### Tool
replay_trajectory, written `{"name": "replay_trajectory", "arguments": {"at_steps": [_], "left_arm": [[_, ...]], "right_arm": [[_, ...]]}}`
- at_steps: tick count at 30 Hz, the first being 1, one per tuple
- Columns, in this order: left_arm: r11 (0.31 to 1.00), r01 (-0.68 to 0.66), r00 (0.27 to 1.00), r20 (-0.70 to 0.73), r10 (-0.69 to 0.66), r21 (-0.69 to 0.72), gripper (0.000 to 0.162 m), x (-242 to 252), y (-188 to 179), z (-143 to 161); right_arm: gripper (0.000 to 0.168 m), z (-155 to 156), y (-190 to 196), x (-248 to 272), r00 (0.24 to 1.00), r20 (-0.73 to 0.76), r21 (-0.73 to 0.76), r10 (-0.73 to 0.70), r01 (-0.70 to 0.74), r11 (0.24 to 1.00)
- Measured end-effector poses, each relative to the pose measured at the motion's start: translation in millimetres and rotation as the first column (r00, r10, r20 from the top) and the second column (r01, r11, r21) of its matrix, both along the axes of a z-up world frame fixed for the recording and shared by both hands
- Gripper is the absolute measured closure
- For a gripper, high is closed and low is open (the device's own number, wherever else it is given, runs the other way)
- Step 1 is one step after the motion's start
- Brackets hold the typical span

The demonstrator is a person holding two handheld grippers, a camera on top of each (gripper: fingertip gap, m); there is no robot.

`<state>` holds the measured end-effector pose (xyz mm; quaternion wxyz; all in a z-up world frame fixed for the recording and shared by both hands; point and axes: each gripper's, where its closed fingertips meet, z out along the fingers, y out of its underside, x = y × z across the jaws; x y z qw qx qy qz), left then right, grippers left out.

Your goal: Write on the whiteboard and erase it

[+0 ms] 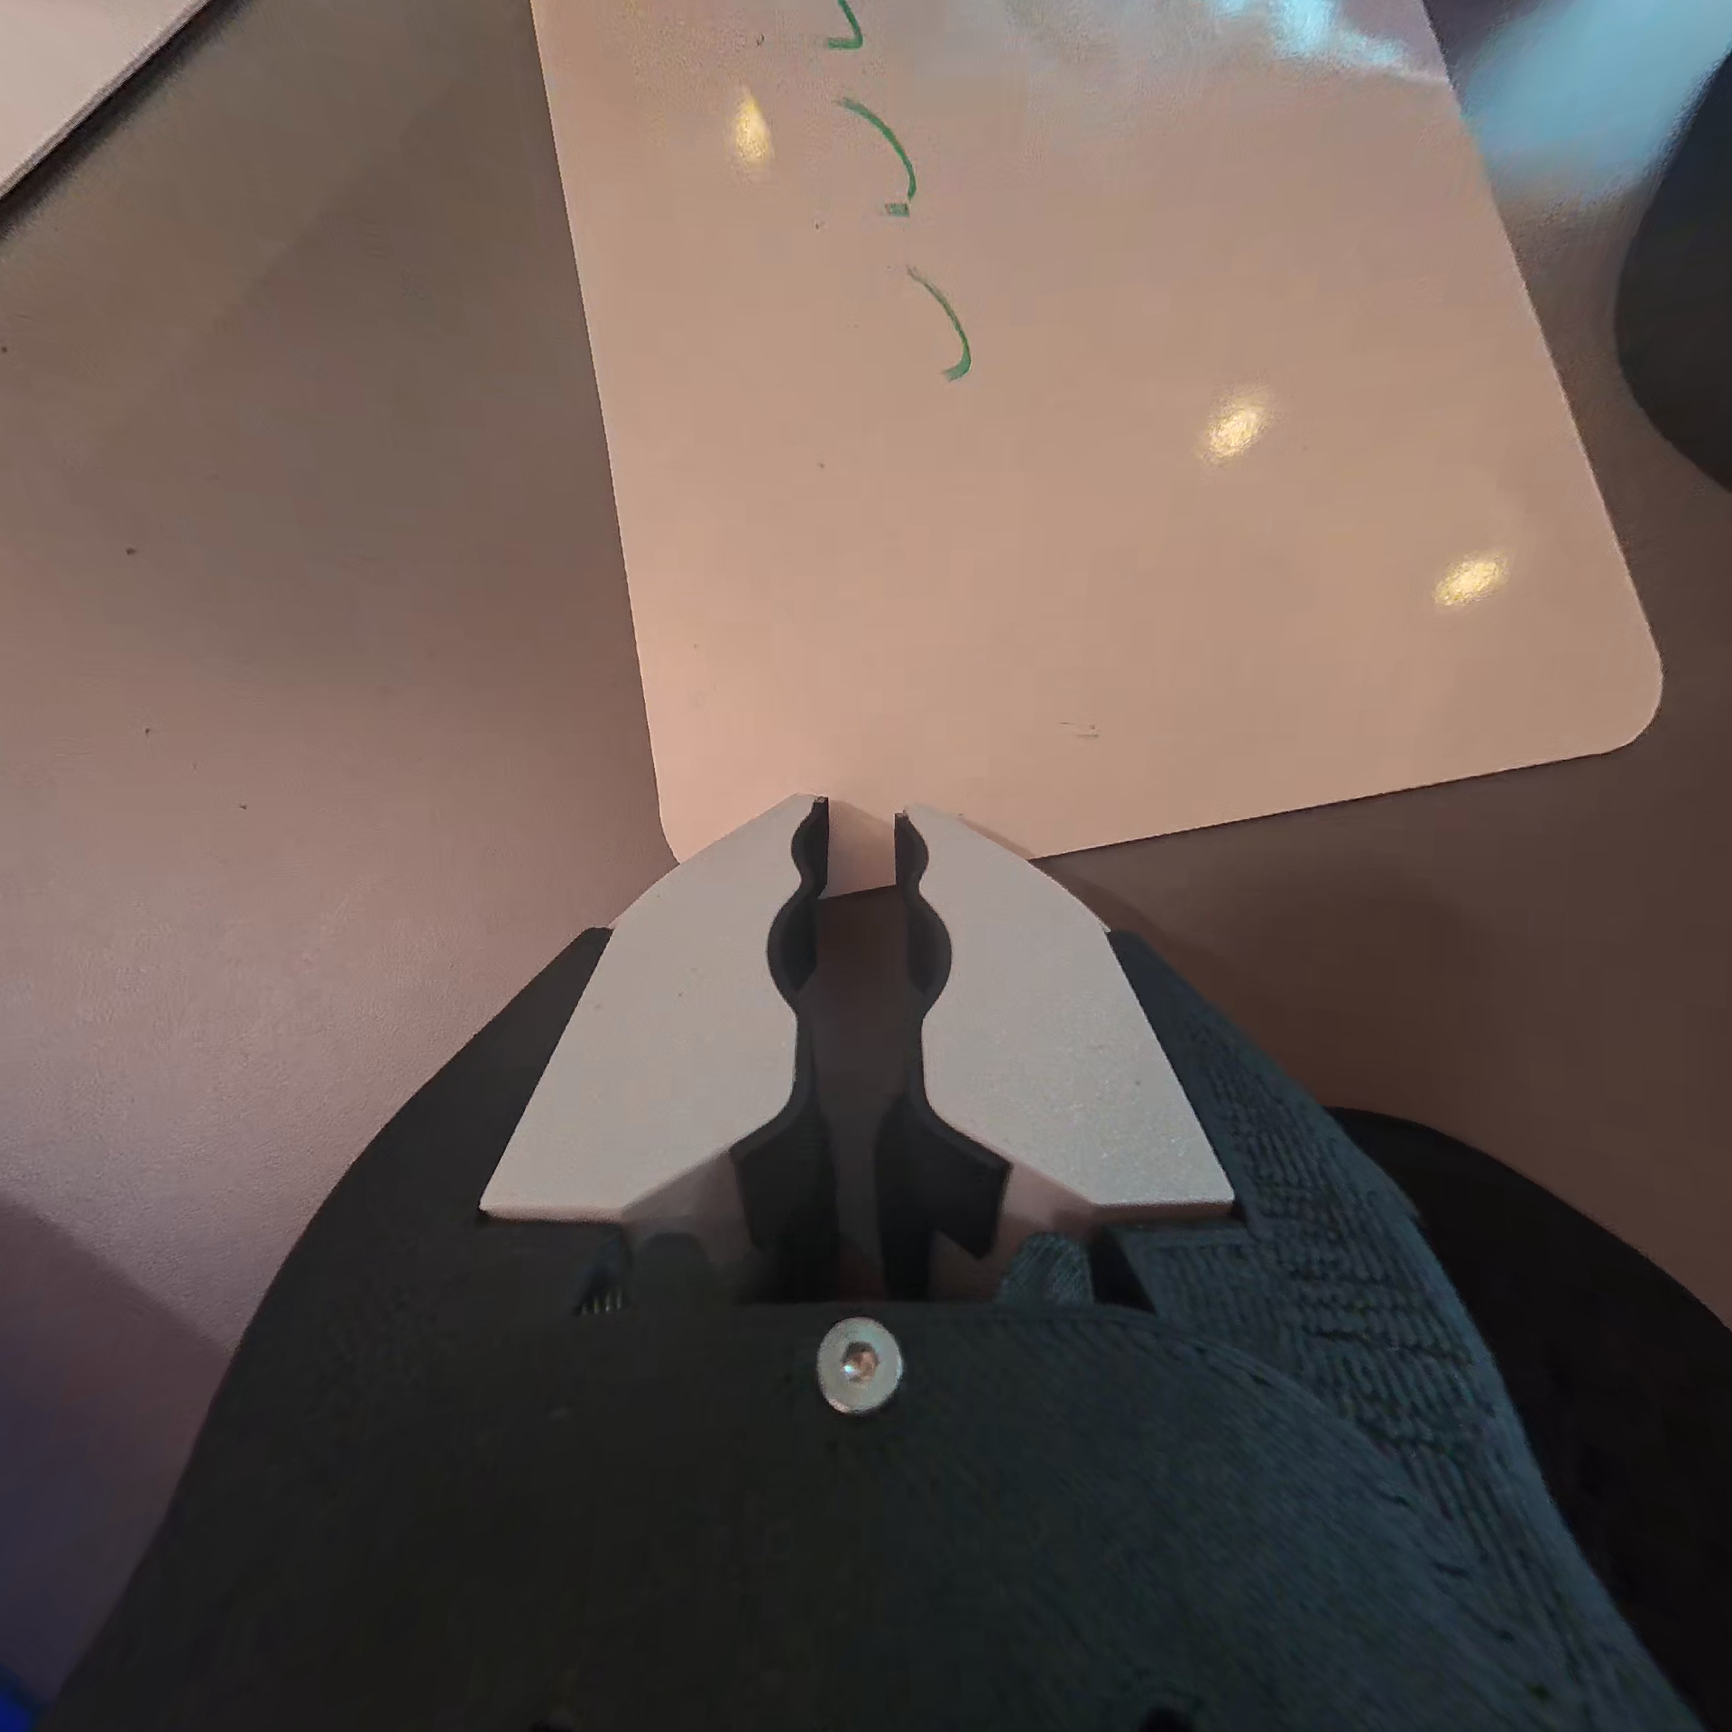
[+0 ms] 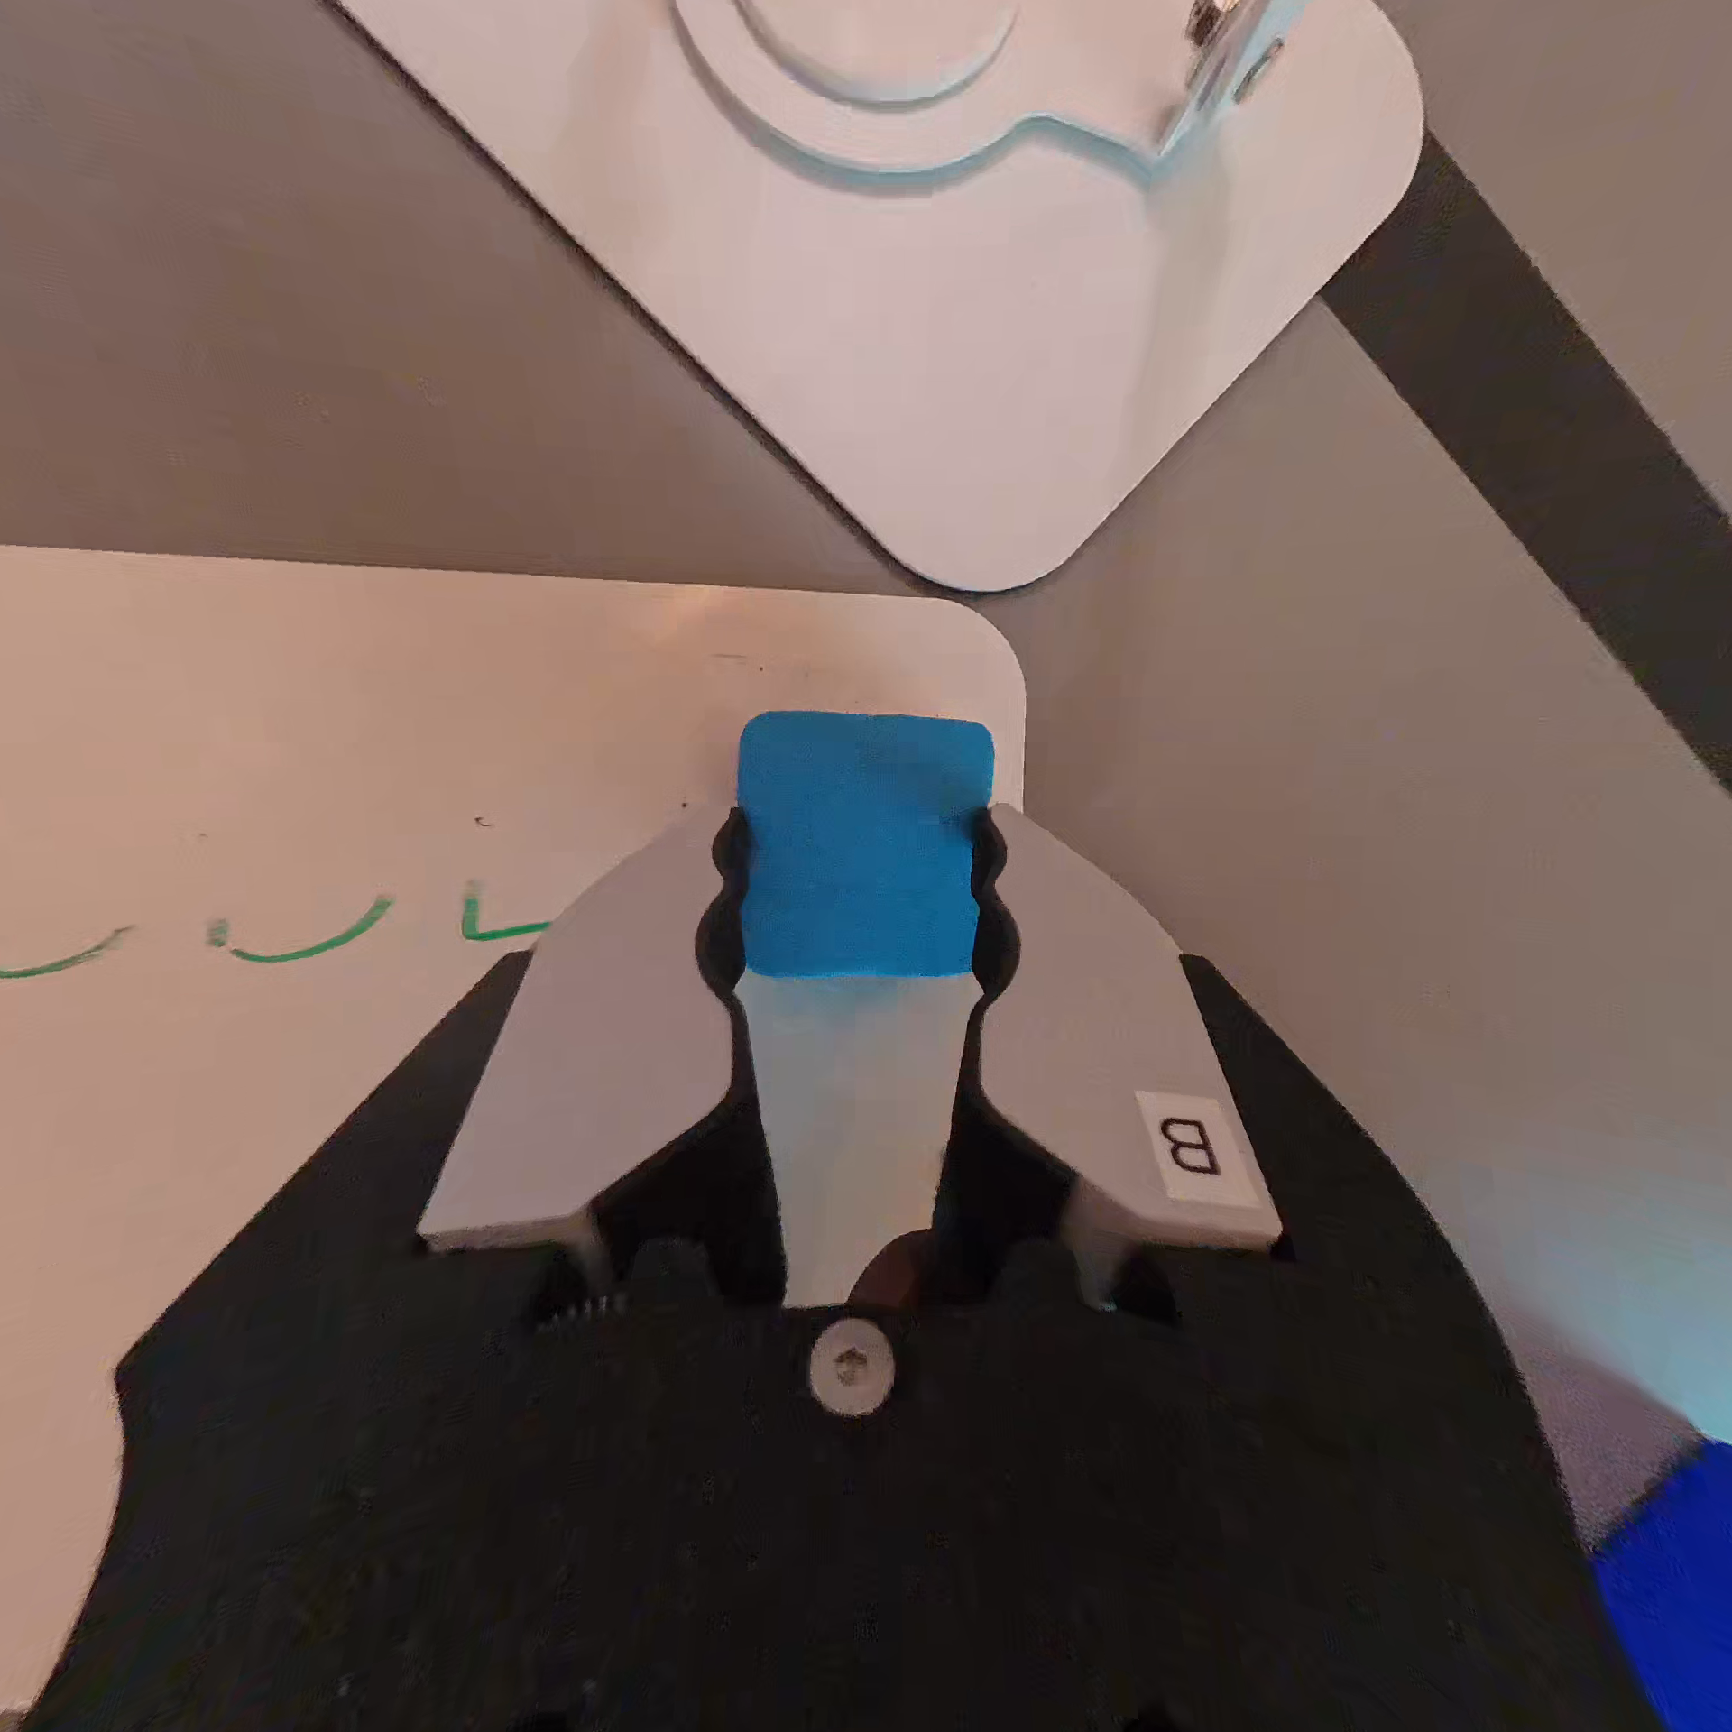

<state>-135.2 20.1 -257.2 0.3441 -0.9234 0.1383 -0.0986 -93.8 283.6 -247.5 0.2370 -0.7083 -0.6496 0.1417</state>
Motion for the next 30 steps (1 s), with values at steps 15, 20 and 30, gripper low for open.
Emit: {"name": "replay_trajectory", "arguments": {"at_steps": [15,20,30], "left_arm": [[1.000,0.003,1.000,0.008,-0.003,0.001,0.147,0.2,0.5,0.0],[1.000,0.001,1.000,0.005,-0.001,0.002,0.147,0.3,0.2,0.1],[1.000,0.003,1.000,0.018,-0.003,0.005,0.148,0.5,0.8,0.1]], "right_arm": [[0.121,-1.6,-19.4,21.5,1.000,0.018,0.058,0.010,-0.011,0.998],[0.121,1.0,-204.2,-11.9,0.871,-0.044,-0.015,0.489,-0.490,0.872],[0.121,-0.8,-69.5,-8.7,0.976,-0.028,0.039,0.216,-0.215,0.976]]}}
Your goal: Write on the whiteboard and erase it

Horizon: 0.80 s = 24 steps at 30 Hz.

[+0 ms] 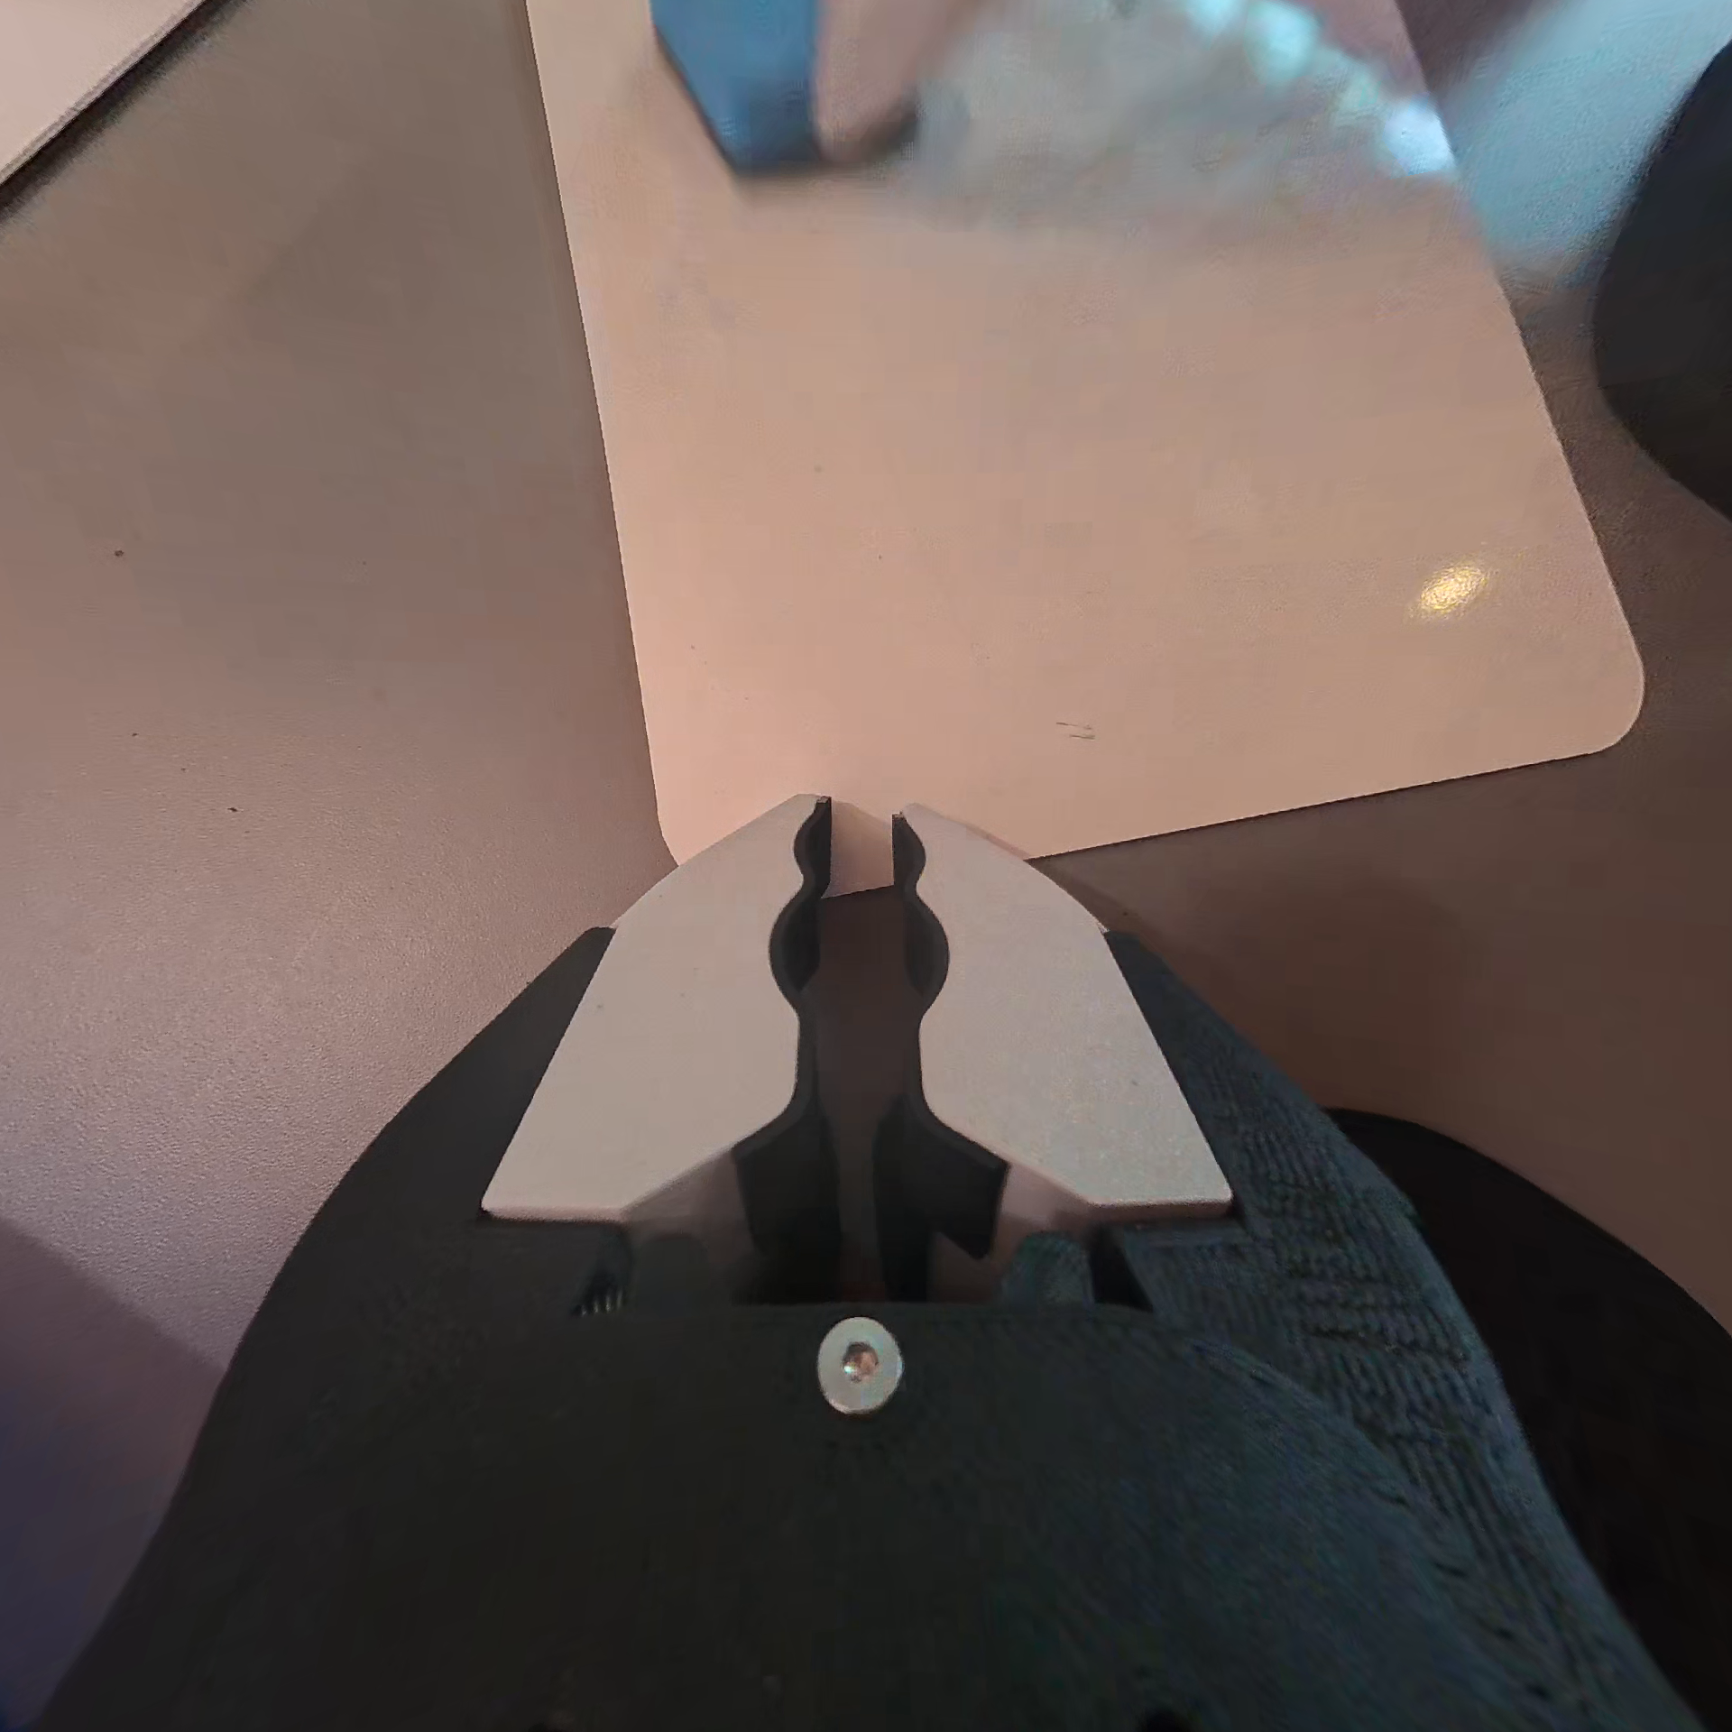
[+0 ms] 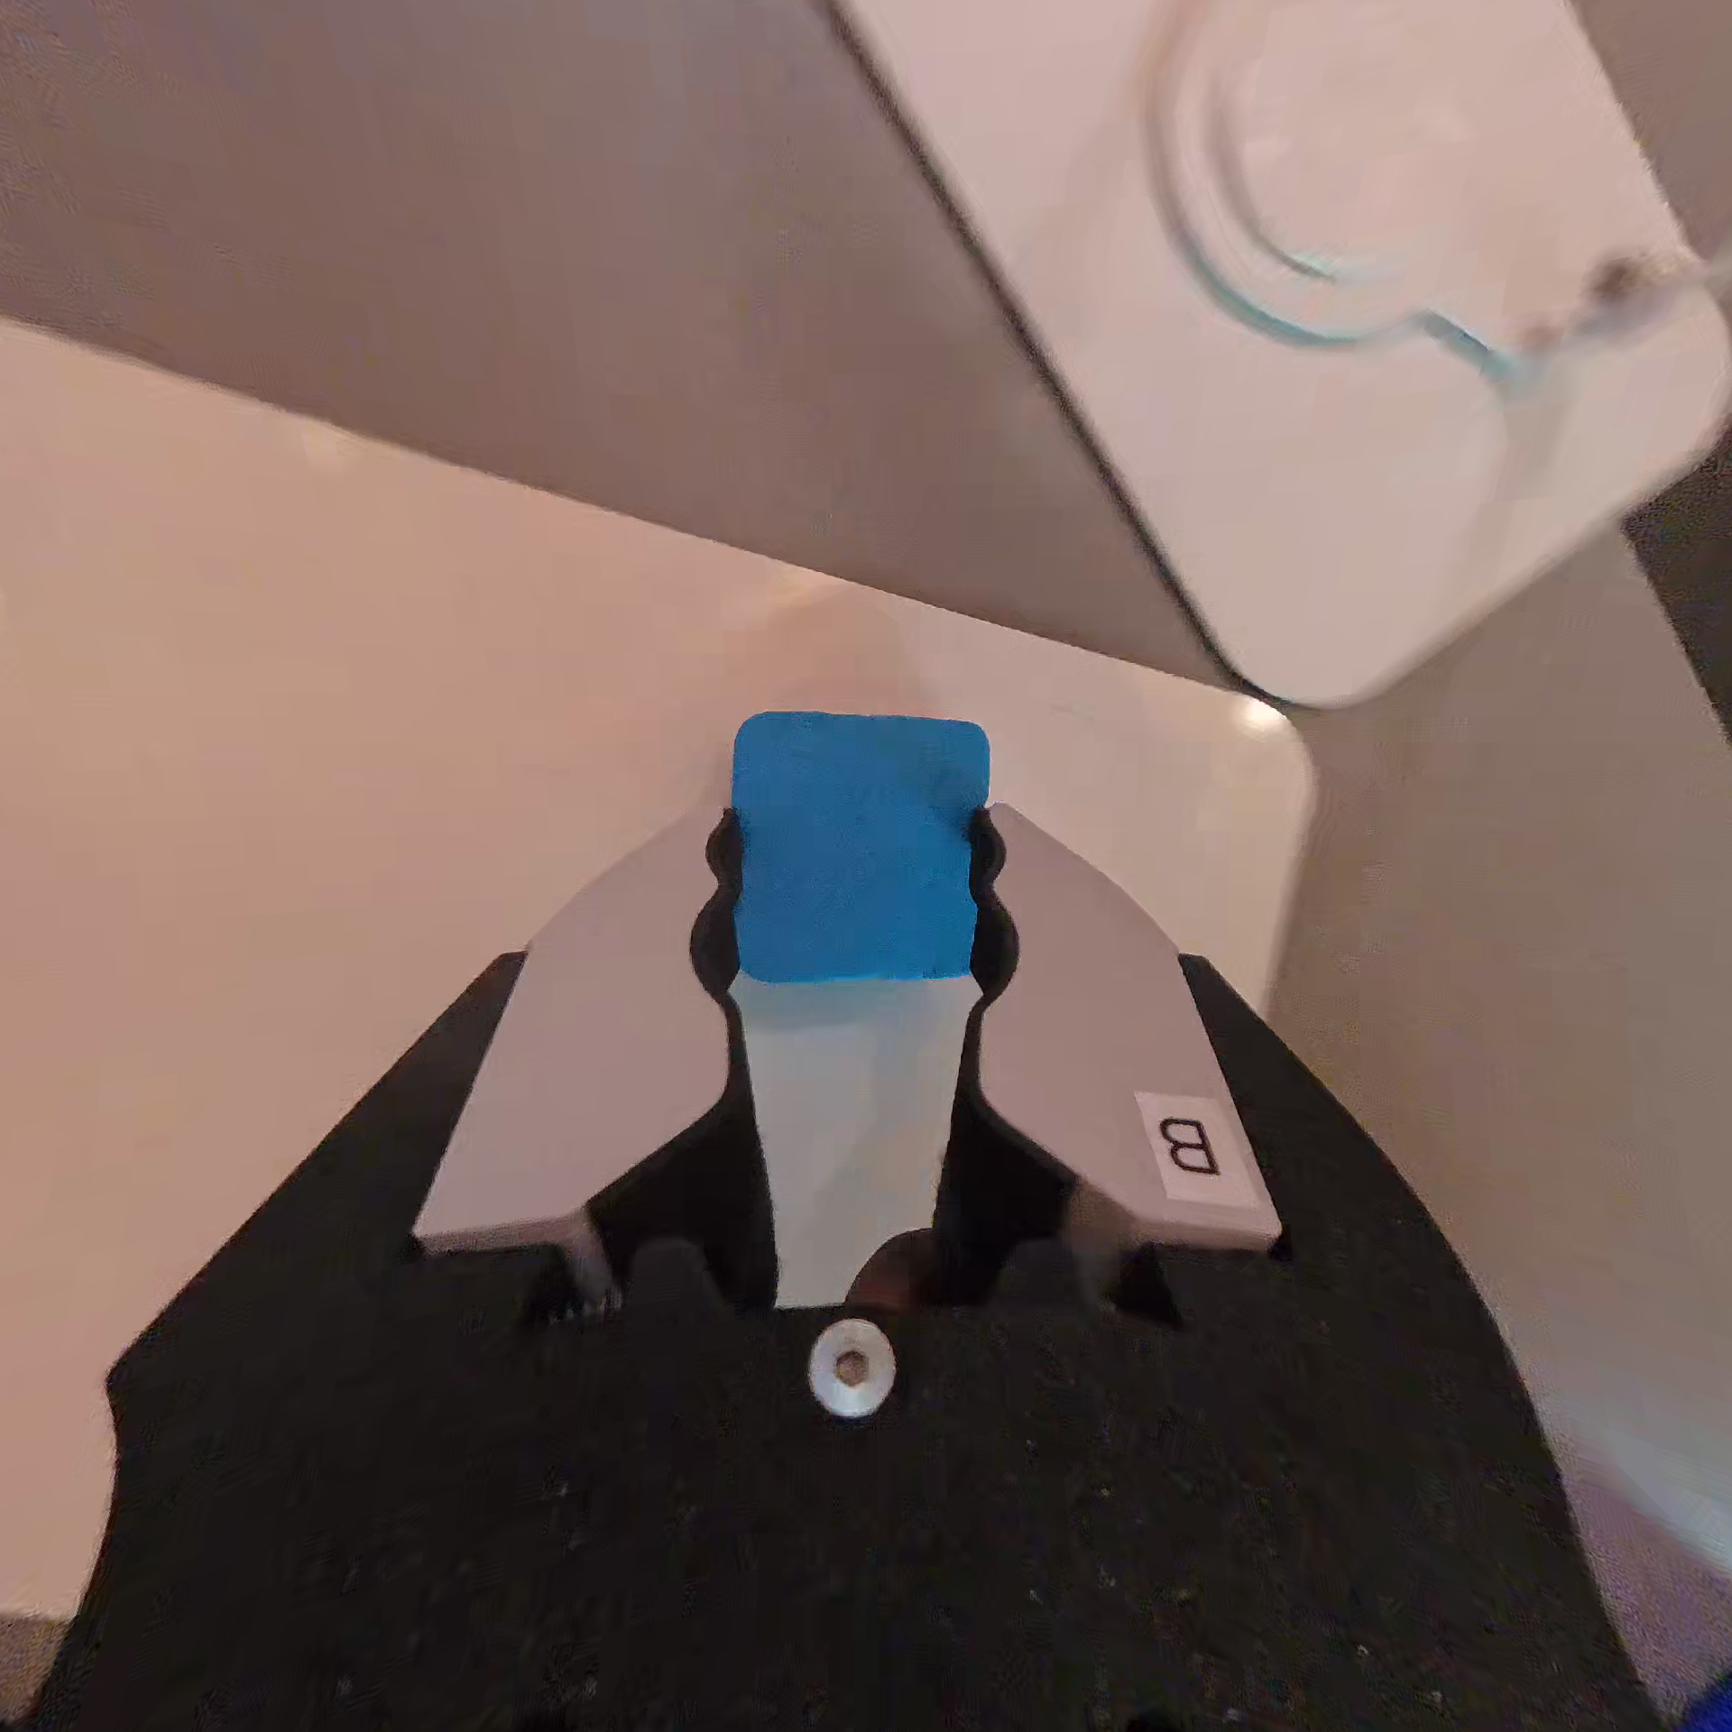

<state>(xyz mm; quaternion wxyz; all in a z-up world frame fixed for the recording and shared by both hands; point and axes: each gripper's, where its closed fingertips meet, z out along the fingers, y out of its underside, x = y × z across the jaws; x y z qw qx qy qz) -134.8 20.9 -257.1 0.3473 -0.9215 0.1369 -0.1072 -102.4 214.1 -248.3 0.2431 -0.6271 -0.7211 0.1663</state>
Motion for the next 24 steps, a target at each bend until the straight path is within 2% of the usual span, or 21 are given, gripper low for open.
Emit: {"name": "replay_trajectory", "arguments": {"at_steps": [2,4,6,8,10,11,12,13,14,15,17,18,19,20,21,24], "left_arm": [[1.000,0.004,1.000,-0.002,-0.004,0.000,0.148,0.1,-0.3,0.0],[1.000,0.004,1.000,-0.005,-0.004,0.000,0.148,0.1,-0.3,0.1],[1.000,0.004,1.000,-0.003,-0.004,0.000,0.148,0.5,-0.5,0.1],[1.000,0.004,1.000,0.000,-0.004,-0.001,0.149,0.1,-0.9,0.5],[1.000,0.004,1.000,-0.001,-0.004,0.000,0.148,-0.1,-1.1,-0.1],[1.000,0.004,1.000,-0.002,-0.004,0.000,0.148,0.2,-1.0,0.0],[1.000,0.003,1.000,-0.002,-0.003,0.000,0.148,0.3,-0.8,-0.1],[1.000,0.002,1.000,-0.001,-0.002,0.001,0.148,0.4,-0.9,0.1],[1.000,0.002,1.000,0.000,-0.002,0.001,0.148,0.5,-0.8,0.3],[1.000,0.002,1.000,0.001,-0.002,0.001,0.148,0.5,-0.9,0.2],[1.000,0.004,1.000,0.000,-0.004,0.002,0.149,0.5,-1.0,0.2],[1.000,0.004,1.000,0.000,-0.004,0.002,0.149,0.6,-0.9,0.4],[1.000,0.005,1.000,0.001,-0.005,0.003,0.149,0.5,-0.5,0.3],[1.000,0.005,1.000,0.003,-0.005,0.003,0.149,0.3,-0.2,0.1],[1.000,0.004,1.000,0.005,-0.004,0.003,0.149,0.0,-0.3,0.1],[1.000,0.004,1.000,0.013,-0.004,0.002,0.149,-0.4,-0.1,0.1]], "right_arm": [[0.121,-0.5,62.7,7.1,0.983,-0.007,-0.021,-0.183,0.183,0.983],[0.121,0.0,68.7,1.5,0.977,-0.013,-0.044,-0.214,0.213,0.976],[0.121,0.4,24.7,-18.0,0.995,-0.036,-0.036,-0.096,0.094,0.995],[0.121,1.3,-47.0,-36.1,0.995,-0.047,-0.048,0.090,-0.092,0.995],[0.121,2.2,-119.4,-39.8,0.955,-0.039,-0.058,0.294,-0.296,0.953],[0.120,2.4,-139.7,-37.4,0.930,-0.024,-0.037,0.367,-0.368,0.929],[0.120,2.2,-142.0,-36.7,0.918,-0.014,-0.006,0.397,-0.397,0.918],[0.120,2.2,-137.1,-36.4,0.917,-0.026,-0.054,0.399,-0.399,0.915],[0.120,2.0,-112.3,-38.8,0.942,-0.029,-0.071,0.334,-0.335,0.940],[0.120,0.8,-69.9,-41.0,0.971,-0.018,-0.018,0.236,-0.237,0.971],[0.121,-0.4,16.3,-35.3,1.000,-0.015,-0.017,0.001,-0.002,1.000],[0.121,-0.9,52.6,-29.9,0.995,-0.017,-0.020,-0.098,0.098,0.995],[0.121,-0.9,71.5,-26.3,0.989,-0.023,-0.045,-0.149,0.148,0.988],[0.121,-0.6,74.1,-26.1,0.986,-0.024,-0.066,-0.163,0.161,0.985],[0.121,-1.2,71.4,-26.3,0.987,-0.018,-0.008,-0.159,0.159,0.987],[0.121,-0.2,-5.1,-42.1,0.999,-0.044,-0.027,0.012,-0.013,1.000]]}}
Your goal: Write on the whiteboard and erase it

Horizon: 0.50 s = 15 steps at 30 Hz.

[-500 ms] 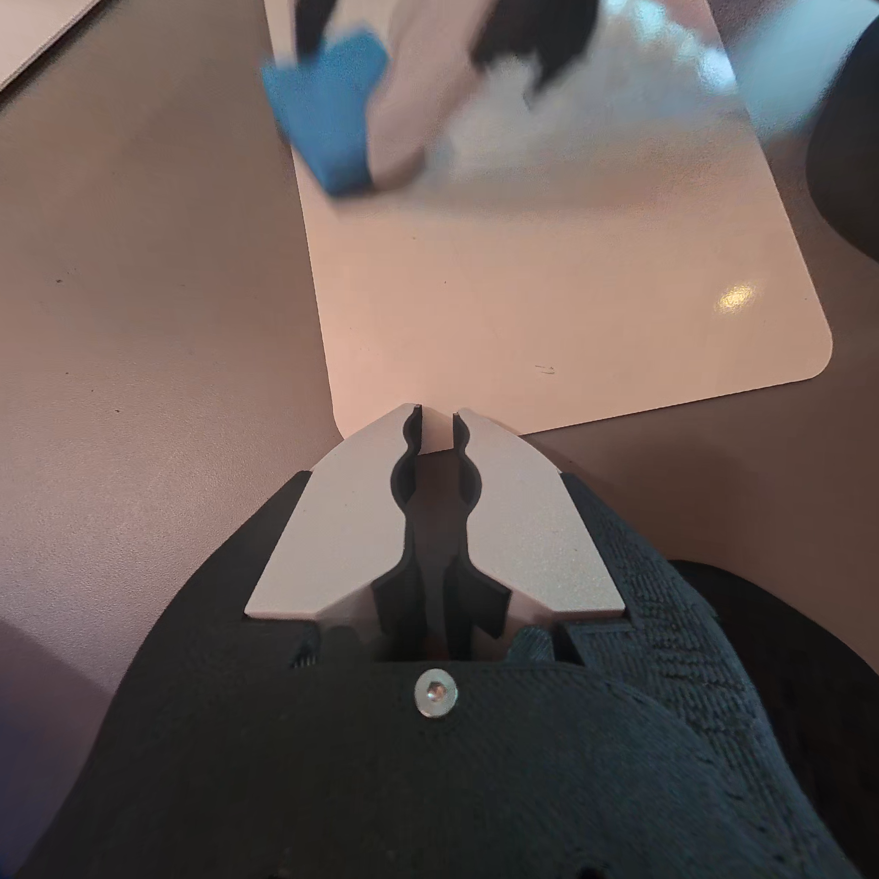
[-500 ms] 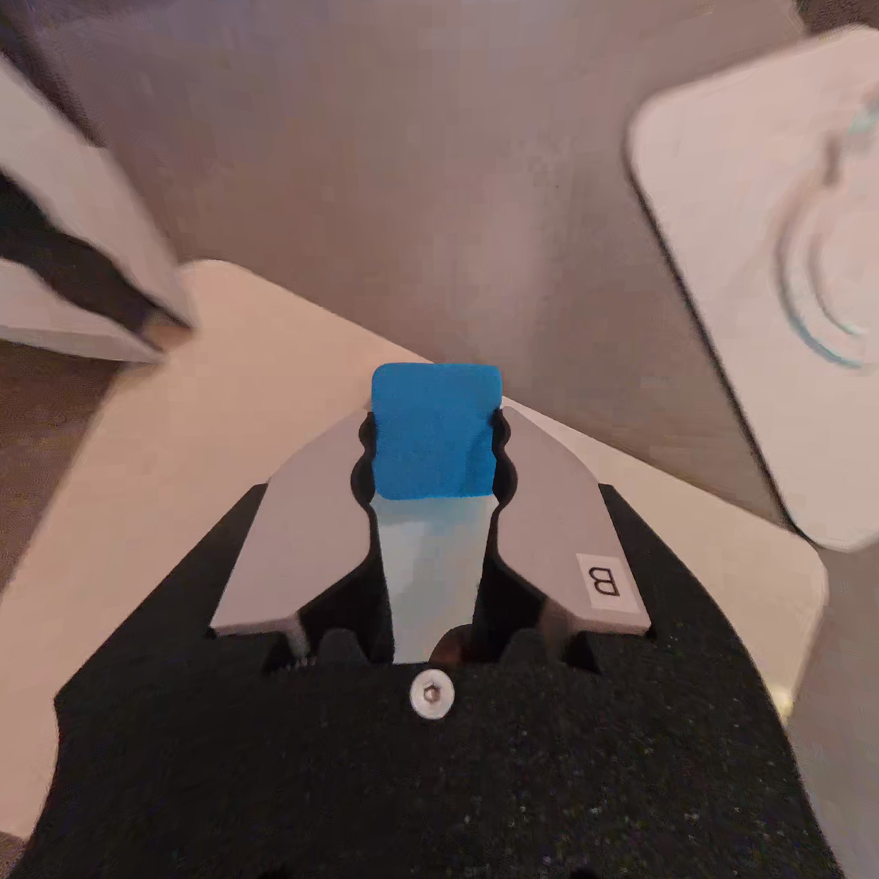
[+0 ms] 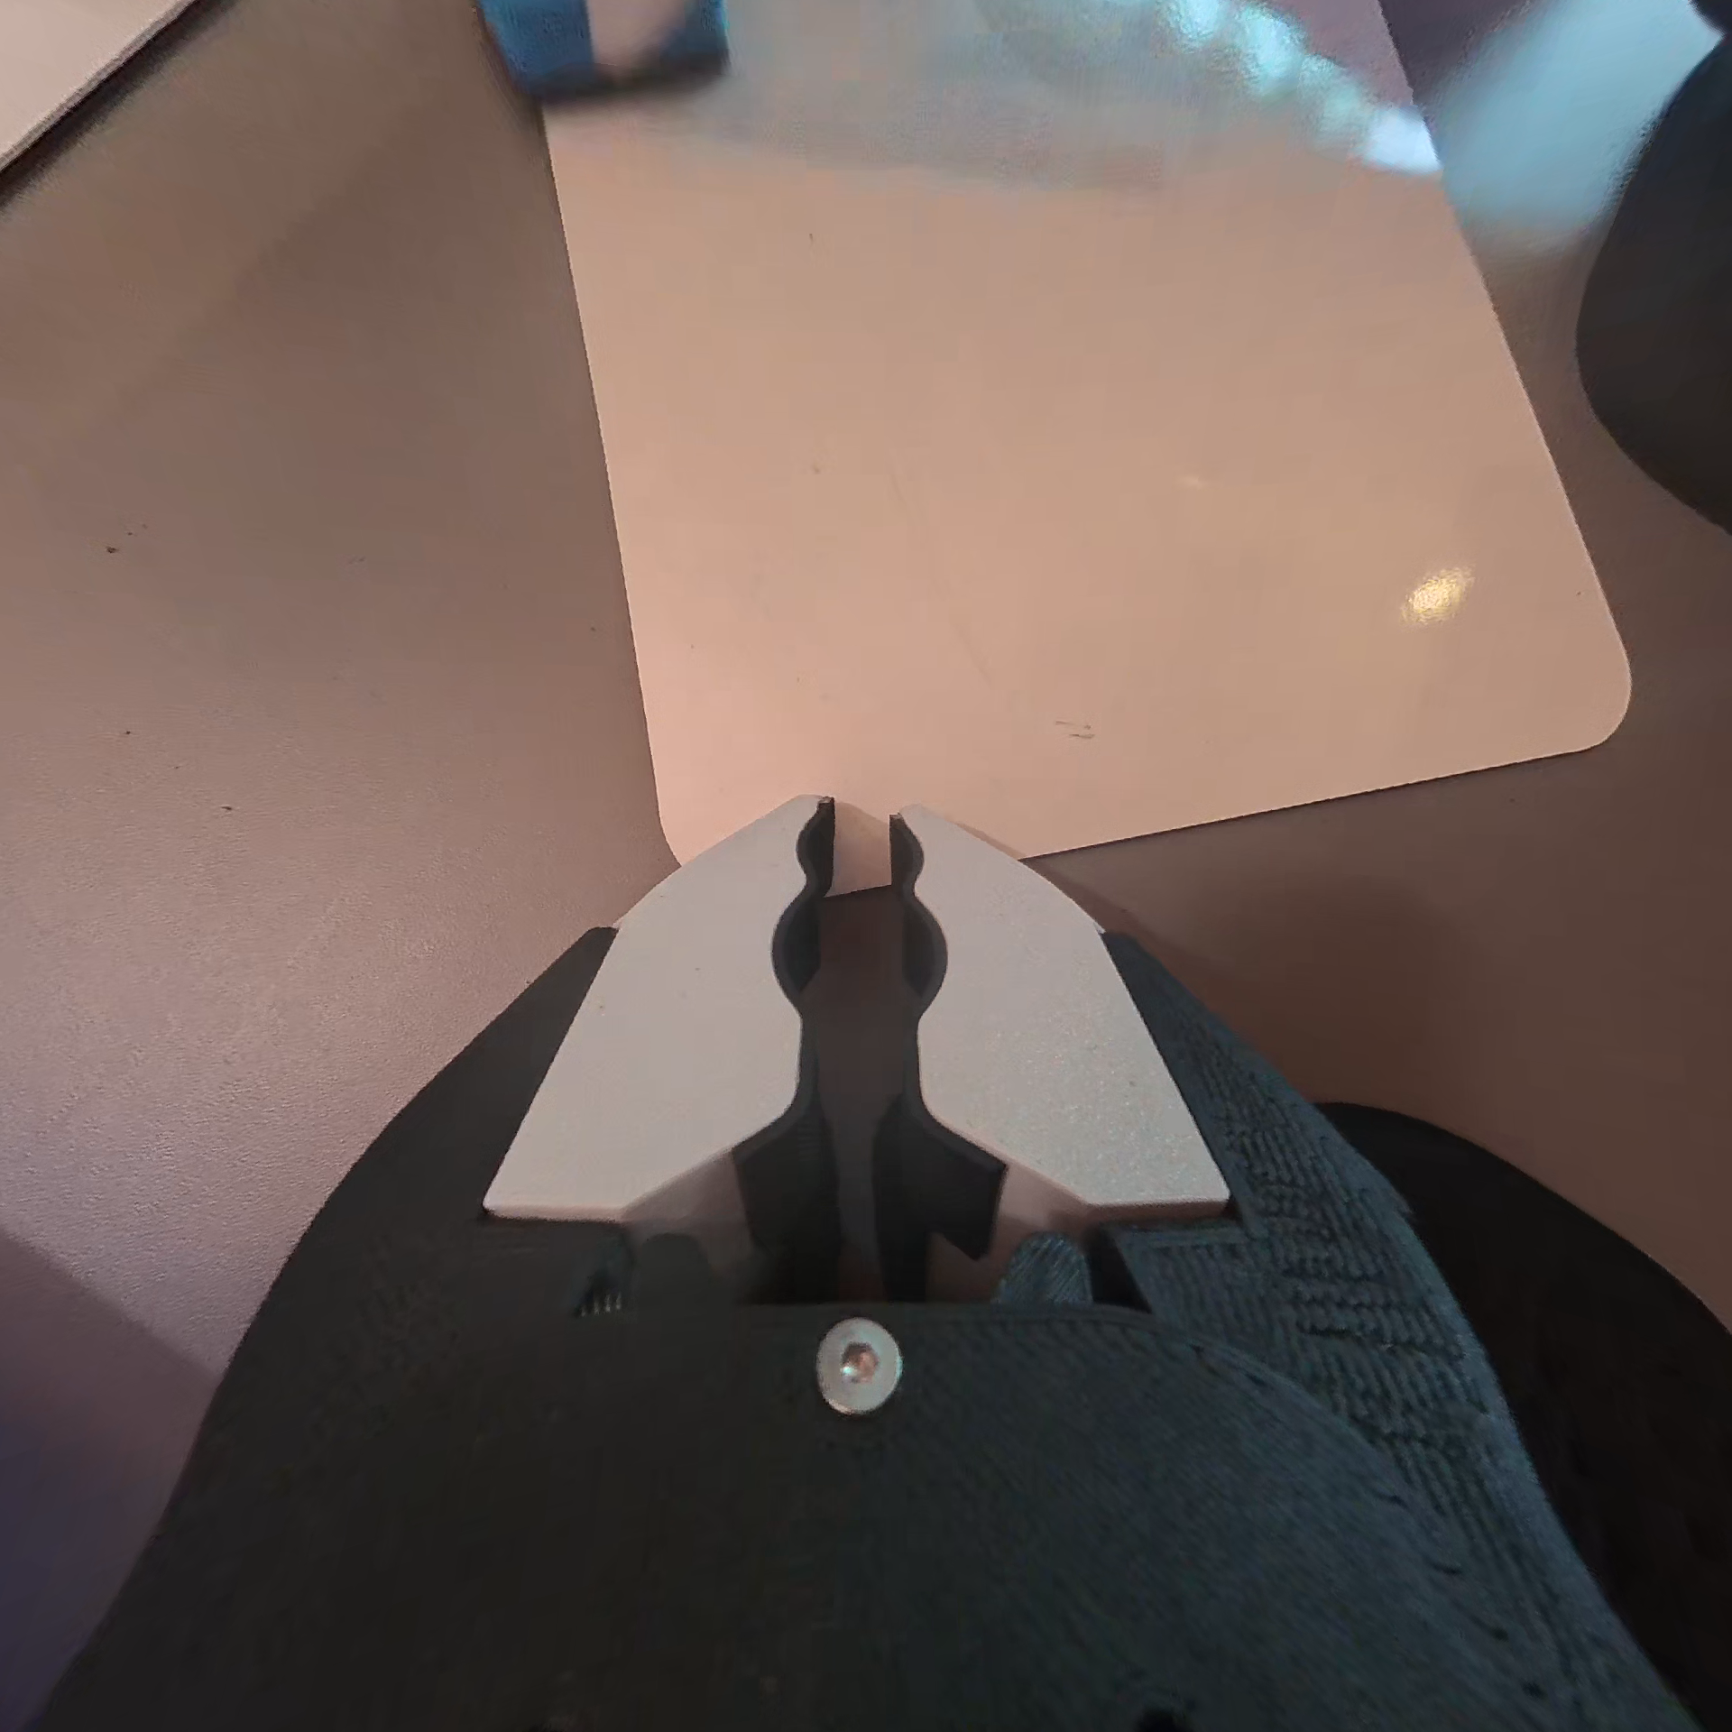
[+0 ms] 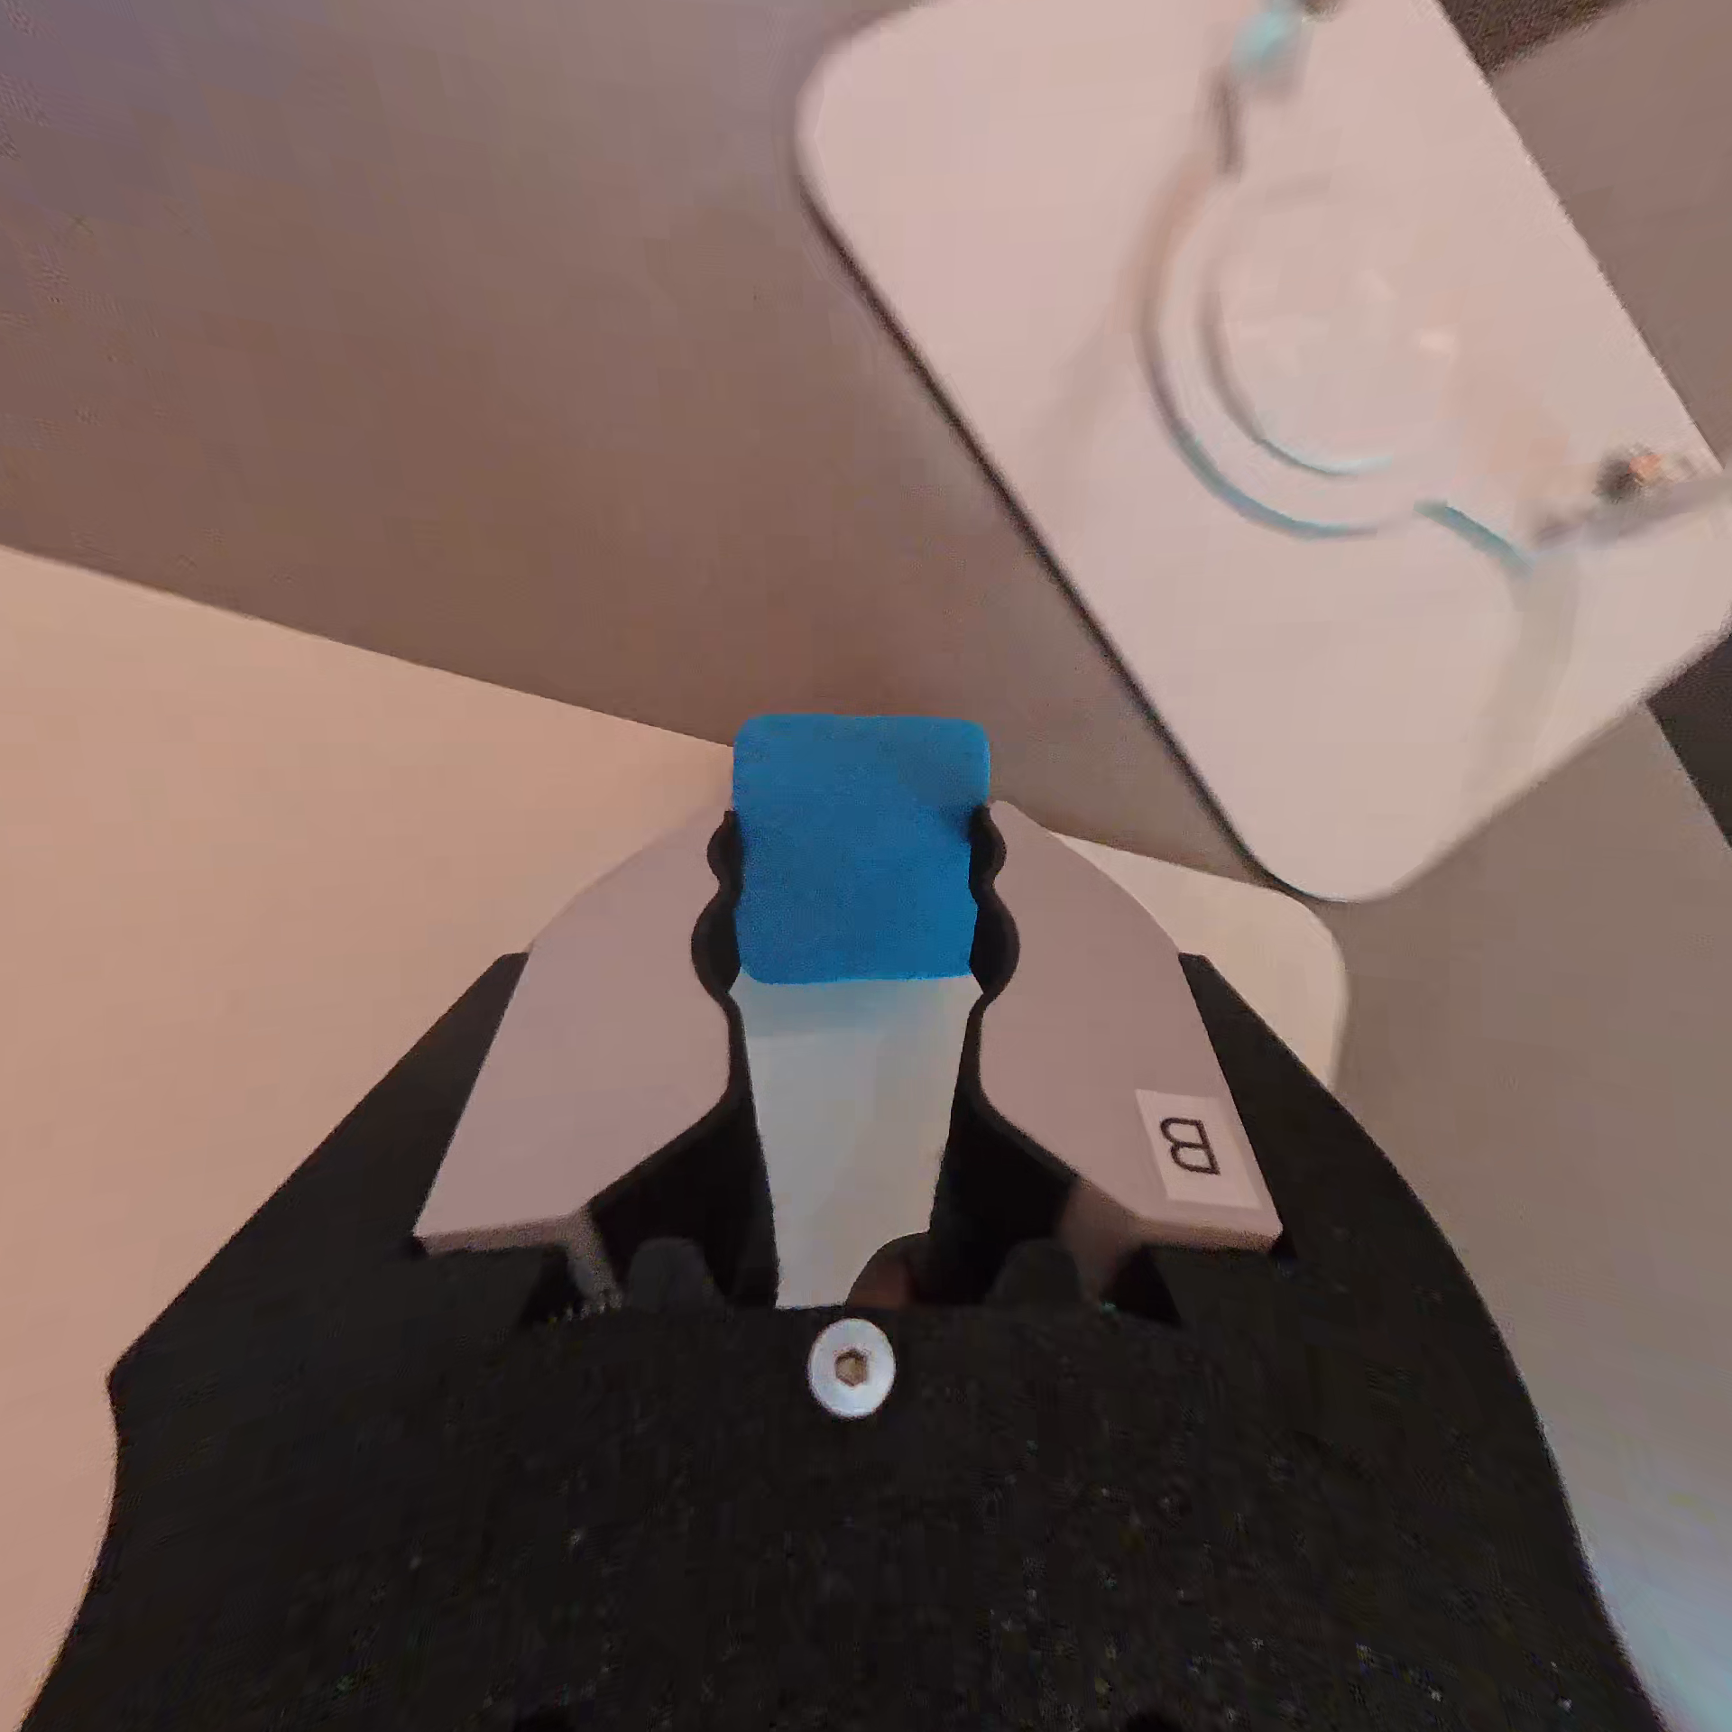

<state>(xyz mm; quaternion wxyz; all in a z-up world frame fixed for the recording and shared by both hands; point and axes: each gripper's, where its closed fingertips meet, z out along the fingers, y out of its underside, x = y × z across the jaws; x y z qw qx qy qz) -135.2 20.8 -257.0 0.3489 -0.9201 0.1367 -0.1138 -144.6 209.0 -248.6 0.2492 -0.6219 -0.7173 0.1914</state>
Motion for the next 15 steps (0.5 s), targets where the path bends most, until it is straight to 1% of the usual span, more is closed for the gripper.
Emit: {"name": "replay_trajectory", "arguments": {"at_steps": [2,4,6,7,9,10,12,13,14,15], "left_arm": [[1.000,-0.002,1.000,0.008,0.002,-0.001,0.150,-0.4,0.0,0.0],[1.000,-0.004,1.000,0.007,0.004,-0.001,0.151,-0.9,-0.1,-0.4],[1.000,-0.003,1.000,0.007,0.003,-0.002,0.151,-0.3,-0.5,0.1],[1.000,-0.002,1.000,0.009,0.002,-0.002,0.151,-0.1,-0.5,0.1],[1.000,0.005,1.000,0.011,-0.005,-0.003,0.151,0.1,-1.1,-0.3],[1.000,0.006,1.000,0.007,-0.006,-0.002,0.151,0.4,-1.0,-0.3],[1.000,0.007,1.000,-0.005,-0.007,-0.002,0.151,0.5,-0.9,-0.5],[1.000,0.007,1.000,-0.009,-0.007,-0.002,0.151,0.5,-0.9,-0.5],[1.000,0.006,1.000,-0.011,-0.006,-0.003,0.151,0.6,-1.1,-0.5],[1.000,0.006,1.000,-0.012,-0.006,-0.003,0.151,0.6,-1.0,-0.5]], "right_arm": [[0.121,0.9,-70.6,-2.8,0.987,-0.005,-0.009,0.159,-0.159,0.987],[0.121,1.4,-132.6,8.4,0.956,0.018,0.005,0.292,-0.292,0.956],[0.121,1.6,-175.4,29.2,0.922,0.043,0.012,0.384,-0.385,0.923],[0.121,1.7,-186.4,40.6,0.907,0.055,0.018,0.416,-0.418,0.908],[0.120,1.4,-187.3,56.8,0.888,0.072,0.009,0.453,-0.455,0.890],[0.120,1.1,-175.9,60.7,0.893,0.086,0.008,0.442,-0.444,0.896],[0.121,0.7,-138.4,51.6,0.935,0.105,0.051,0.340,-0.346,0.937],[0.121,0.7,-129.6,44.1,0.949,0.087,0.039,0.304,-0.308,0.950],[0.121,0.9,-129.3,37.8,0.954,0.071,0.047,0.290,-0.294,0.955],[0.121,1.1,-137.1,34.9,0.951,0.064,0.071,0.304,-0.308,0.949]]}}
